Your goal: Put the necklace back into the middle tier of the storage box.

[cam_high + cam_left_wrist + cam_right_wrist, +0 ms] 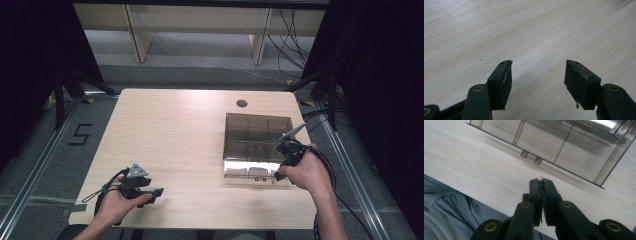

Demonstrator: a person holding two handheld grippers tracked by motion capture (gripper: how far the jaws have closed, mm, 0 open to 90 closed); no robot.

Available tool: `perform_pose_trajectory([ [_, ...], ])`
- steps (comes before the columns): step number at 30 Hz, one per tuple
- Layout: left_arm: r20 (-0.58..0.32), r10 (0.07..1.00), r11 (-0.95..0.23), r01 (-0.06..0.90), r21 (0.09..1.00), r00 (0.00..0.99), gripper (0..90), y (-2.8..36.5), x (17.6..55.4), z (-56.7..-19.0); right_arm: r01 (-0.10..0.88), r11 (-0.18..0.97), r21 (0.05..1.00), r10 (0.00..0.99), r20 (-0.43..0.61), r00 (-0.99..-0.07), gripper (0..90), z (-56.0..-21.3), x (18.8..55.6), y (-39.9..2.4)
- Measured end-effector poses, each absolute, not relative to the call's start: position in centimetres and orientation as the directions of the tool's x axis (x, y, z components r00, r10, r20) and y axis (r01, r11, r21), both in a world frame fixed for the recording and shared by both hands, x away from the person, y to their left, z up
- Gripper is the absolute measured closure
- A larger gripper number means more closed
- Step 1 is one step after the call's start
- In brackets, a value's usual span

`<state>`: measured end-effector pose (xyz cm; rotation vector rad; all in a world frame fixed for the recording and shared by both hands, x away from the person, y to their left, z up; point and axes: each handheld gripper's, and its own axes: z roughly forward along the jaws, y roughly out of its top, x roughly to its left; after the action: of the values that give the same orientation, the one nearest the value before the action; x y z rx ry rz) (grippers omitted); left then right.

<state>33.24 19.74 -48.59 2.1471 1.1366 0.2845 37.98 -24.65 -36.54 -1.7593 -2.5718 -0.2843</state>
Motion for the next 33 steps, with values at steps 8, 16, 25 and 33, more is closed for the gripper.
perform_pose_trajectory([
  [8, -0.128, 0.801, -0.373, 0.655, 0.657, 0.585, 38.4, 19.7, 33.2, -48.7, 0.934, 0.323, 0.149, 0.933, 0.117, -0.341, 87.4, -36.6, 38.0, -25.1],
  [16, -0.12, 0.795, -0.385, 0.647, 0.658, 0.594, 38.5, 19.7, 33.2, -48.6, 0.925, 0.35, 0.148, 0.926, 0.097, -0.366, 87.4, -36.5, 38.1, -25.9],
  [25, -0.126, 0.8, -0.375, 0.653, 0.657, 0.586, 38.4, 19.6, 33.2, -48.7, 0.932, 0.334, 0.142, 0.933, 0.093, -0.349, 87.4, -36.4, 38.2, -26.3],
  [33, -0.12, 0.796, -0.384, 0.647, 0.658, 0.594, 38.5, 19.7, 33.2, -48.6, 0.936, 0.311, 0.165, 0.94, 0.094, -0.329, 87.4, -36.3, 38.2, -26.6],
])
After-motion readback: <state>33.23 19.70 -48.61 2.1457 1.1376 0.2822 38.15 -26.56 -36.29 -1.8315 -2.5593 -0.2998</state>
